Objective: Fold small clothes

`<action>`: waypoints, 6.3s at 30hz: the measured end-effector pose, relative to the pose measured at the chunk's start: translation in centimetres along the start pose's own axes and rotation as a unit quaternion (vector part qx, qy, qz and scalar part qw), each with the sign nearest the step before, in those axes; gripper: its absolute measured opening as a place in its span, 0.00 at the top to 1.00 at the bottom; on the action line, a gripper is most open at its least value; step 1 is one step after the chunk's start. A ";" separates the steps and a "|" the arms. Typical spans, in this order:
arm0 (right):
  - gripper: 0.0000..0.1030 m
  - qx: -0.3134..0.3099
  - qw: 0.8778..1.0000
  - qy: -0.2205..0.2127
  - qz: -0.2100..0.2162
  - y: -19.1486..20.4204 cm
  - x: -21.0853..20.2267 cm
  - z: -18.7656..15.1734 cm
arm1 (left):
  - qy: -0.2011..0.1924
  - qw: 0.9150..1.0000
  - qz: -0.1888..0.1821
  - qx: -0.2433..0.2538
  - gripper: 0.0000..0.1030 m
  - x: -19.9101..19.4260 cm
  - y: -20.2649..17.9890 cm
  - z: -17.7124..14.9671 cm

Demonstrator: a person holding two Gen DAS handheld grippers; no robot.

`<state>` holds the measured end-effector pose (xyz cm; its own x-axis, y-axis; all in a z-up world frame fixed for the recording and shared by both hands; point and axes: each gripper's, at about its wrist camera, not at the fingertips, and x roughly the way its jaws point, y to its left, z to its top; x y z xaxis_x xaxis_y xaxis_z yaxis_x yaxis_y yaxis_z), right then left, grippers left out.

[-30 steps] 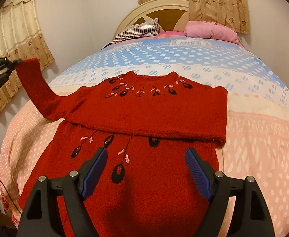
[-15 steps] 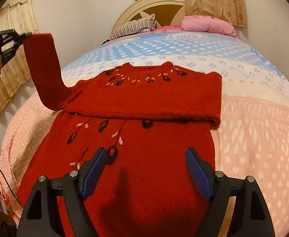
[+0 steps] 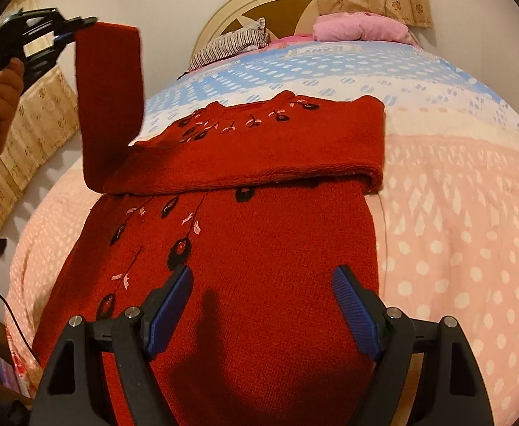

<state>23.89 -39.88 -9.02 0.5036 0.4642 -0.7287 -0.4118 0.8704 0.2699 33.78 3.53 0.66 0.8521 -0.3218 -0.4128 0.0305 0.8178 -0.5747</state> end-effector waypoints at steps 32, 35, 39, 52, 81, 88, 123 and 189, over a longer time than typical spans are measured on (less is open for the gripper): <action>0.20 0.017 1.000 -0.006 0.006 -0.3 0.3 -0.7 | 0.076 0.922 0.254 0.283 0.10 -0.4 5.5 -13.1; 0.20 0.011 1.000 -0.003 -0.004 -0.2 0.6 -0.5 | 0.100 0.925 0.279 0.237 0.10 -0.2 9.1 -12.6; 0.20 -0.004 1.000 0.002 -0.022 0.4 0.7 -0.5 | 0.105 0.933 0.281 0.199 0.10 0.8 10.9 -11.8; 0.20 0.016 0.999 -0.019 -0.029 0.7 -1.4 3.6 | 0.141 0.939 0.278 0.142 0.00 2.0 13.6 -12.2; 0.86 -0.041 0.997 0.030 -0.064 2.4 6.7 10.7 | 0.138 0.943 0.274 0.130 0.00 2.0 14.4 -12.0; 0.88 -0.031 0.996 -0.039 -0.070 1.9 2.2 12.9 | 0.141 0.947 0.265 0.116 0.00 1.9 14.8 -12.0; 0.48 0.082 0.995 -0.039 -0.035 -8.2 2.9 12.6 | 0.103 0.953 0.276 0.068 0.00 -0.4 16.0 -11.5; 0.34 -0.026 0.996 0.029 -0.080 -0.3 4.3 7.4 | 0.112 0.935 0.294 0.167 0.00 -1.0 13.5 -11.6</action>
<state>31.78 -36.93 -7.61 0.5222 0.3085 -0.7951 -0.3689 0.9223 0.1156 27.24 9.37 -14.91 0.6438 0.1686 -0.7464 -0.2158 0.9758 0.0342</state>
